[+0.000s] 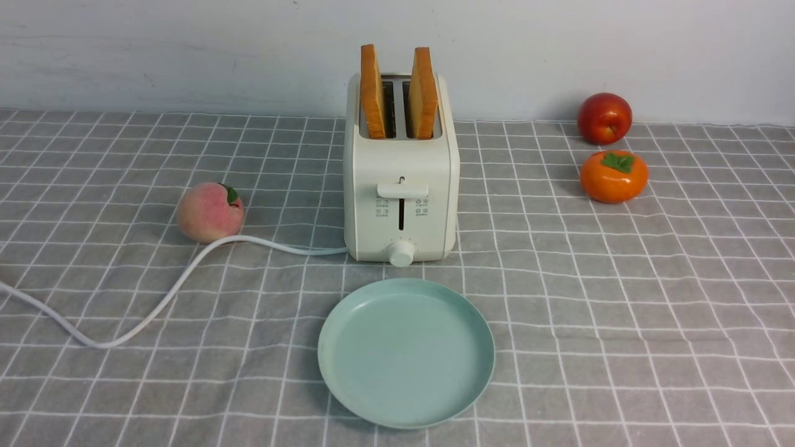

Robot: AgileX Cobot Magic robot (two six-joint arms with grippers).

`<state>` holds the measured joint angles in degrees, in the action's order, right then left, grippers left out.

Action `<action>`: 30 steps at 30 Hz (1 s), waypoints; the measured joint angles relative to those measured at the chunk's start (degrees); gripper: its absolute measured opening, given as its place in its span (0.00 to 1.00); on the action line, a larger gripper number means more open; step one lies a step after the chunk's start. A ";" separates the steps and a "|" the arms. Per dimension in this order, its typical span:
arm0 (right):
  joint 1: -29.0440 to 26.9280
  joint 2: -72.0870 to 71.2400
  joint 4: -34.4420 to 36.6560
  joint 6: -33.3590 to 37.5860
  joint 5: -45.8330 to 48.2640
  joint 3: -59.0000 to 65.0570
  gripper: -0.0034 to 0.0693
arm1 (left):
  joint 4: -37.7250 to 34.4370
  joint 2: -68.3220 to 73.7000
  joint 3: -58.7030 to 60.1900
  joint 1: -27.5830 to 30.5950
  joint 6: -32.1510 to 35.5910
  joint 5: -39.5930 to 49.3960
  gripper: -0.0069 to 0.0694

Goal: Take toasted bread from bread machine on grey coffee table place on plate.
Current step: 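Reach for a toast slice standing in the toaster with the left gripper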

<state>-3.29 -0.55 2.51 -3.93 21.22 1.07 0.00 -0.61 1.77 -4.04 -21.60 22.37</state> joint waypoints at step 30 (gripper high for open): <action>0.00 0.00 0.00 -0.05 0.00 0.00 0.38 | 8.08 0.00 0.00 0.00 1.59 -0.07 0.28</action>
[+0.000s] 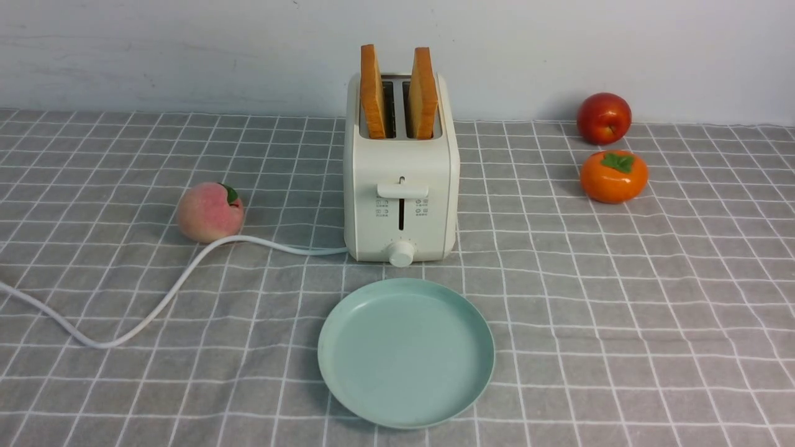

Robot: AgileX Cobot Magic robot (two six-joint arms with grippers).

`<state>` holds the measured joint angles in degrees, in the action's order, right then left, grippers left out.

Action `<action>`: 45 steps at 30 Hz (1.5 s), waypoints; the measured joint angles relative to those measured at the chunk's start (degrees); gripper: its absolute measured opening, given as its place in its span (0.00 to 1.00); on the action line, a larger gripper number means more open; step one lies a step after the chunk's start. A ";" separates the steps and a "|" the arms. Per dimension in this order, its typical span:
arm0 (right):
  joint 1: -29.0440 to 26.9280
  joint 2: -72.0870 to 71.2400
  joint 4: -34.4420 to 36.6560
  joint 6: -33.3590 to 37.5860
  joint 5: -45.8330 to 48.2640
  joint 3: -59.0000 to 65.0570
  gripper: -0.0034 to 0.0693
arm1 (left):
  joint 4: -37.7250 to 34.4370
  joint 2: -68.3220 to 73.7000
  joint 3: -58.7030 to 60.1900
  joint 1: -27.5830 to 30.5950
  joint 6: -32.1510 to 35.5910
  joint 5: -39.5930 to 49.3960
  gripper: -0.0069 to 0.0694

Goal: Take toasted bread from bread machine on grey coffee table place on plate.
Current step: 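Reach for a toast slice standing in the toaster with the left gripper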

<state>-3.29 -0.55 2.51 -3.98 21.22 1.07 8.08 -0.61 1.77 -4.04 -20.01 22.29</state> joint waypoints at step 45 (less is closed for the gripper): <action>1.81 14.34 12.97 0.40 9.71 -36.27 0.05 | -0.79 24.24 -35.11 0.00 -18.01 4.49 0.07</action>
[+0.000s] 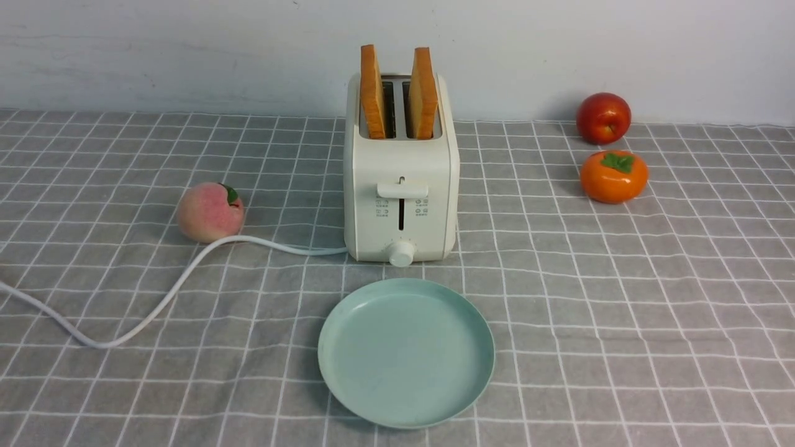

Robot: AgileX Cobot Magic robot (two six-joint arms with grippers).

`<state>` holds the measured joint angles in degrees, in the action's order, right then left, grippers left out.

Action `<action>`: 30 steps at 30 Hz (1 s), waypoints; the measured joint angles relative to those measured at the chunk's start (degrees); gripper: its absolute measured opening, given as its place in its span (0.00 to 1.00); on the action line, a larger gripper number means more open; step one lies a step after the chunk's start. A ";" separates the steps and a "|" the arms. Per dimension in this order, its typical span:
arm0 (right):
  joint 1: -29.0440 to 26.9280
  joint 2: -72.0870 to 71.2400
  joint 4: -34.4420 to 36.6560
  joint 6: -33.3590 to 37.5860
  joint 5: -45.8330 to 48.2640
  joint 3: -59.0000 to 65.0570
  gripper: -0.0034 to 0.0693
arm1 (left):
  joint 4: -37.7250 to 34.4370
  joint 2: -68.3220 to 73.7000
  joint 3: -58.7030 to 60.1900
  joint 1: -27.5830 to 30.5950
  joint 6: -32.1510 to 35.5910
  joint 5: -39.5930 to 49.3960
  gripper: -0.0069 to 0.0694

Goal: Take toasted bread from bread machine on grey coffee table place on plate.
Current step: 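Reach for a toast slice standing in the toaster with the left gripper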

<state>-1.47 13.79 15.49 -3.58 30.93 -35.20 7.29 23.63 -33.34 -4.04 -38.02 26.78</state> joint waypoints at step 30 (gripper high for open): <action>0.00 24.56 5.12 8.57 21.14 -16.04 0.03 | -71.26 81.90 -58.77 -8.18 79.31 -0.53 0.41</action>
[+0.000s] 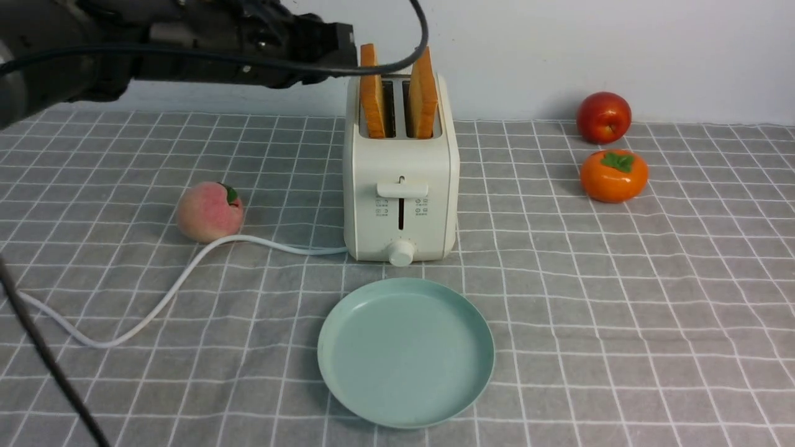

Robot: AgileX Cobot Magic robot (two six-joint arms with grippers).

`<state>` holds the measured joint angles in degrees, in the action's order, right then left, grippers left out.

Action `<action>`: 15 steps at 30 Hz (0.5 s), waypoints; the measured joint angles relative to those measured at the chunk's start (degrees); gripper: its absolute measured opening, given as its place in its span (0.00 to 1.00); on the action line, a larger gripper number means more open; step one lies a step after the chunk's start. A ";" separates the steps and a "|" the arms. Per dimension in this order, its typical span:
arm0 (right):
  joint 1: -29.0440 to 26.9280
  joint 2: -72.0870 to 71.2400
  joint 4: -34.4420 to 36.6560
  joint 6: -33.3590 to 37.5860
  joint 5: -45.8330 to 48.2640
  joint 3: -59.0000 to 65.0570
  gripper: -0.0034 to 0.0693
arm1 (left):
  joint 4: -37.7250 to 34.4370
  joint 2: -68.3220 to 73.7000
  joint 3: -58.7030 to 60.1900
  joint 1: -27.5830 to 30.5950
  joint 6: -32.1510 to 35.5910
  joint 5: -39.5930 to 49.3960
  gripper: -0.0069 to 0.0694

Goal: Take toasted bread from bread machine on grey coffee table place on plate.
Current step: 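Reach for a toast slice standing in the toaster with the left gripper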

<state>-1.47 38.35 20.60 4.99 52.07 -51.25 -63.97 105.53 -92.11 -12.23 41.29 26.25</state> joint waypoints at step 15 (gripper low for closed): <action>0.00 0.00 -0.05 0.02 0.14 0.00 0.05 | -6.85 14.56 -10.10 0.00 1.14 -0.23 0.34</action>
<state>-1.47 38.35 20.55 5.01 52.21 -51.25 -70.83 120.09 -102.21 -12.23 42.44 26.01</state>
